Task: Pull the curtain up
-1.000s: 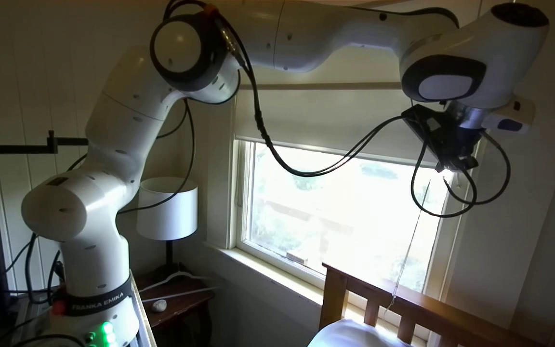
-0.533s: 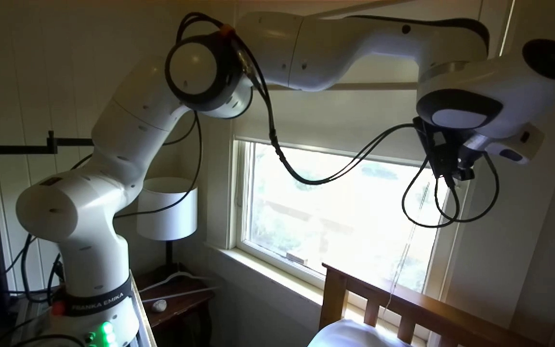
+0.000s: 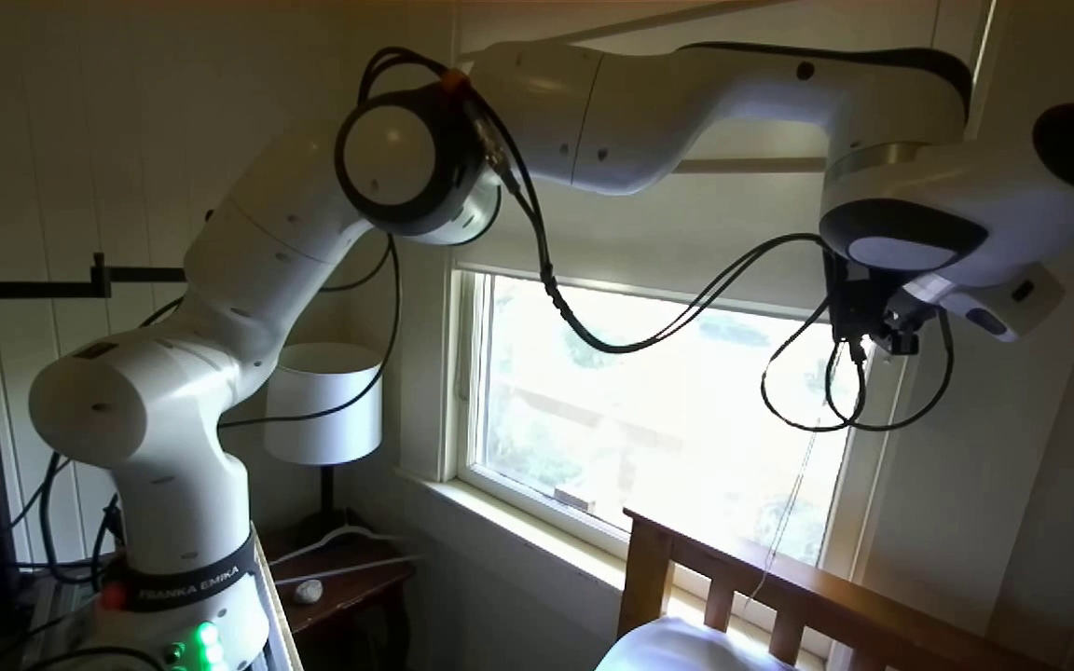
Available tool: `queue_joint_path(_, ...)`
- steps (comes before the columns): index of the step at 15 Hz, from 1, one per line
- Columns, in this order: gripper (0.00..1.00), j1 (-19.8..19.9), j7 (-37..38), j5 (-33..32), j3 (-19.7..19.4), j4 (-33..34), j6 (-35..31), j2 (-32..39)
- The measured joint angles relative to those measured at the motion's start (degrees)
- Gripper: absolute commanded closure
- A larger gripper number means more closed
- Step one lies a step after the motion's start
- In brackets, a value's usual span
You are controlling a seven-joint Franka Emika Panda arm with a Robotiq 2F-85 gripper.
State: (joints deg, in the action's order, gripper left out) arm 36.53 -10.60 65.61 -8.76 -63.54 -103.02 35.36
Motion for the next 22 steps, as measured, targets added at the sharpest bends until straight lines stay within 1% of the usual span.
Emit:
queue_joint_path(3,1.0,0.01,2.31,0.0,0.0,0.0,0.26,-0.01)
queue_joint_path(6,1.0,0.04,4.13,0.16,0.01,-0.02,1.89,-0.05)
queue_joint_path(8,1.0,0.04,4.98,0.39,0.03,-0.07,3.5,-0.06)
queue_joint_path(10,1.0,-0.17,5.19,0.35,-0.07,-0.09,3.6,-0.09)
queue_joint_path(11,1.0,-0.55,4.63,0.33,-0.29,-0.33,1.78,-0.22)
queue_joint_path(13,1.0,-1.65,2.0,0.32,-0.67,-1.61,-4.52,-0.82)
queue_joint_path(15,1.0,-3.16,-1.31,0.32,-0.92,-4.18,-11.16,-2.21)
queue_joint_path(17,1.0,-5.06,-3.5,-1.11,-1.53,-7.23,-15.22,-4.46)
queue_joint_path(20,1.0,-7.47,-4.05,-7.07,-2.64,-11.66,-14.75,-8.87)
queue_joint_path(22,1.0,-8.73,-4.33,-12.56,-3.54,-14.67,-13.38,-12.38)
